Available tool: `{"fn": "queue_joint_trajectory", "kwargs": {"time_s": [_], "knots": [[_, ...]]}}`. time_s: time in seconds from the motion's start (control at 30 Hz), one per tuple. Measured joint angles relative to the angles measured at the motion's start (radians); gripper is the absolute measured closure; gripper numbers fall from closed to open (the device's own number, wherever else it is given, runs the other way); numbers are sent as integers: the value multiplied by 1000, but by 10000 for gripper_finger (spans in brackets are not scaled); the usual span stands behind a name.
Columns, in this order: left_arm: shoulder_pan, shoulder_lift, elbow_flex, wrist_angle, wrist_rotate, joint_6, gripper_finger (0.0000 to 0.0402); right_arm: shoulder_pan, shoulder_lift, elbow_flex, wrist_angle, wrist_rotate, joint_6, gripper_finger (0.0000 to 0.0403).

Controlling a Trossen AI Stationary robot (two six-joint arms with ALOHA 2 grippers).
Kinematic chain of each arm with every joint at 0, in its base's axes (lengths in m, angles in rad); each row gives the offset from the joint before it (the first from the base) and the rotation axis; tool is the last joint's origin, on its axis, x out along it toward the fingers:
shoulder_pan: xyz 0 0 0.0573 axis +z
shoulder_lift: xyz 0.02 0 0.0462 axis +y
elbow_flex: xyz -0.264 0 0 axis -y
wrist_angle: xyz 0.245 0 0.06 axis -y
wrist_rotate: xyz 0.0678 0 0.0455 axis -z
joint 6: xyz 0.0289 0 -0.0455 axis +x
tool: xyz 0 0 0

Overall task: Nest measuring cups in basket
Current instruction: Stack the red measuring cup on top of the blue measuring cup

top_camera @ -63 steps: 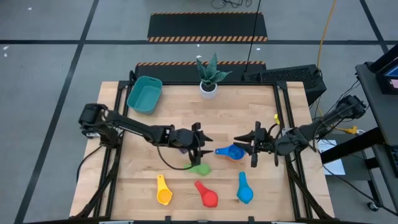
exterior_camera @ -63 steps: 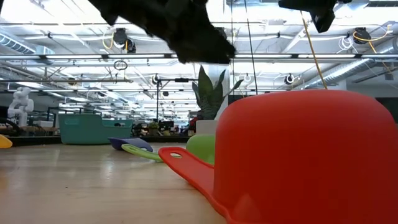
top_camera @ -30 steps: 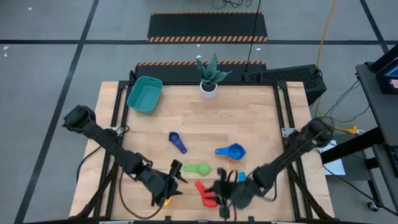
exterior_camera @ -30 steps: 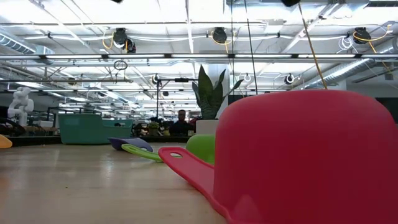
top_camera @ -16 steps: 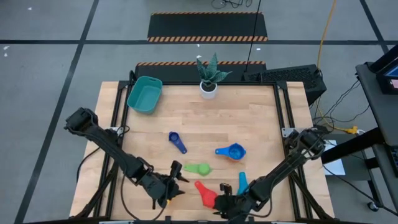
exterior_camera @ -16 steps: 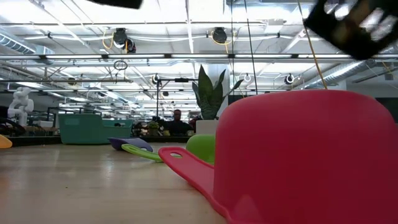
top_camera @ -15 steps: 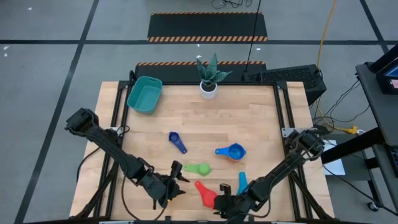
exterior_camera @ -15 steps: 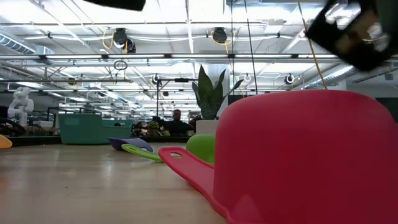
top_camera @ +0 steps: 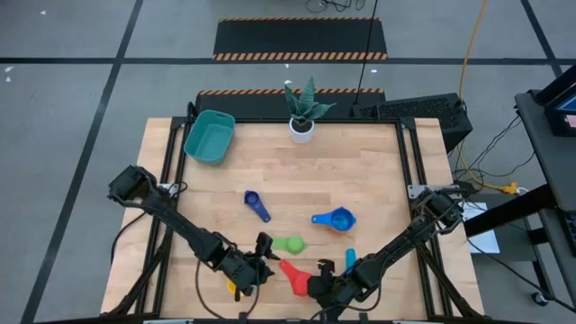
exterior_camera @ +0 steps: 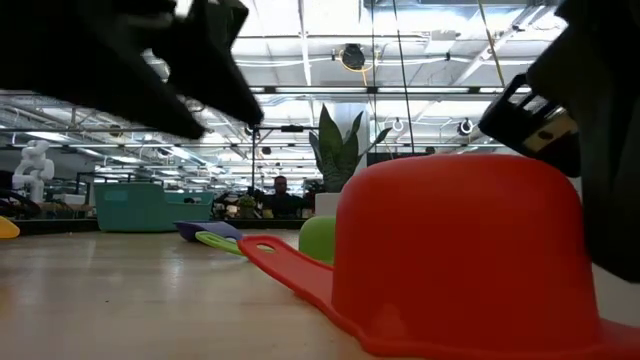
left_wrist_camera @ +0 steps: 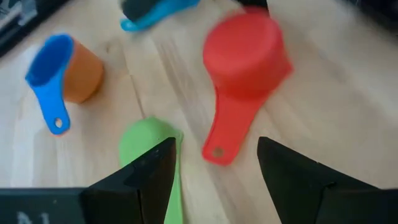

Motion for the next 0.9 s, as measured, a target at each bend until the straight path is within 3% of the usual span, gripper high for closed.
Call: {"fn": "queue_joint_trajectory", "kwargs": {"time_s": [0.27, 0.57, 0.9], "knots": [[-5, 97, 0, -1, -31, 238, 172, -1, 0, 0, -51, 21, 19, 400], [-6, 126, 1, 9, -82, 505, 172, -15, 0, 0, -54, 52, 9, 399], [-29, 74, 2, -30, -89, 539, 172, -14, 0, 0, -77, 52, 14, 399]]}}
